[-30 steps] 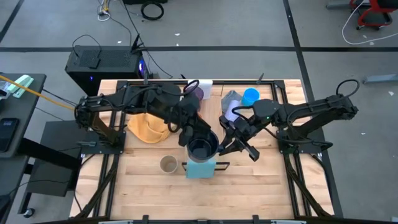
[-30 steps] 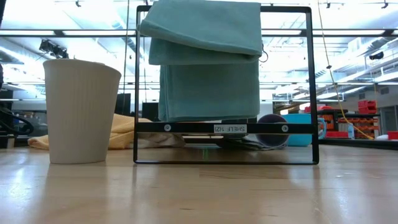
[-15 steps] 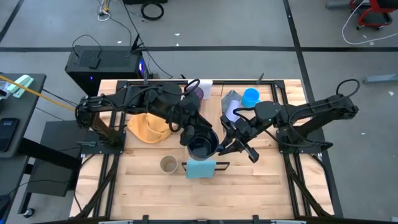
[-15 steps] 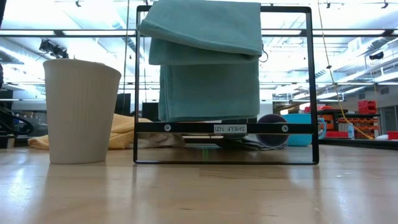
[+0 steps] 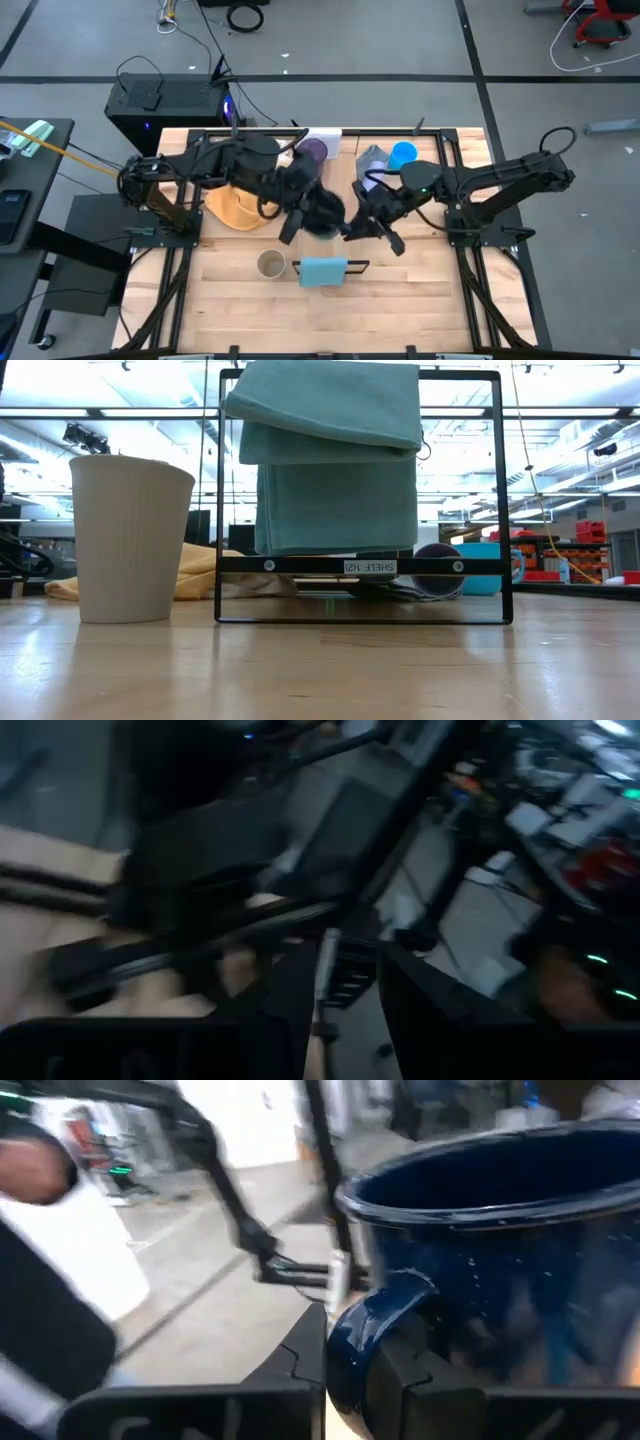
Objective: Stack small to large cups/mugs on shelf
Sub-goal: Put the dark blue mug on the shelf
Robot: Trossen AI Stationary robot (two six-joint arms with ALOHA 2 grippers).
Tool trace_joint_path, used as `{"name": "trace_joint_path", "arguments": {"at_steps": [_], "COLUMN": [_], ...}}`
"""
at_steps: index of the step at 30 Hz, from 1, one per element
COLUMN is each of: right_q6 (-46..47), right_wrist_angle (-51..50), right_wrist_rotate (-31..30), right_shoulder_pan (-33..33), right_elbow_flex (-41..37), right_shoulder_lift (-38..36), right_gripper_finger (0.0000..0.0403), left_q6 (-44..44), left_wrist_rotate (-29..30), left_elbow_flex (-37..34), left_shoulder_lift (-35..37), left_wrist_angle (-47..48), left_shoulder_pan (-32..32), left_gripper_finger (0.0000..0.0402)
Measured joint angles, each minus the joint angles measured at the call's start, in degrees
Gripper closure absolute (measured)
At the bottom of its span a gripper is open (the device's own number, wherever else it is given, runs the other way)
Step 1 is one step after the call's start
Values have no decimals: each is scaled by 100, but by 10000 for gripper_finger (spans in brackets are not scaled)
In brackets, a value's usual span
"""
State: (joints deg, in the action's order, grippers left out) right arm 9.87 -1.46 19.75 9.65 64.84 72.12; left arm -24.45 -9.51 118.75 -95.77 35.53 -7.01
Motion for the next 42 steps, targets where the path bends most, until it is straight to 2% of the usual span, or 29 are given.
{"name": "trace_joint_path", "arguments": {"at_steps": [3, 13, 20, 30, 35, 42], "right_q6": [-51, -62, -41, -260, -280, 248], "right_wrist_angle": [-83, -12, -55, -359, -382, 646], "right_wrist_rotate": [25, 141, 305, -691, -854, -638], "right_shoulder_pan": [19, 33, 397, 504, 512, 512], "right_elbow_flex": [10, 22, 22, -146, -348, -1052], "right_shoulder_lift": [-40, -39, -46, 109, 165, 284], "right_gripper_finger": [390, 391, 391, 391, 391, 391], "left_q6": [145, 388, 1009, 1535, 1506, 1466], "left_wrist_rotate": [-40, 34, 219, 1312, 1531, 1531], "left_elbow_flex": [0, -4, -10, -8, -8, -12], "left_shoulder_lift": [-11, 77, 439, 1147, 1196, 1132], "left_wrist_angle": [-232, -441, -343, -73, 431, 705], "left_shoulder_pan": [11, 61, 264, 507, 481, 476], "left_gripper_finger": [274, 255, 264, 283, 285, 278]}}
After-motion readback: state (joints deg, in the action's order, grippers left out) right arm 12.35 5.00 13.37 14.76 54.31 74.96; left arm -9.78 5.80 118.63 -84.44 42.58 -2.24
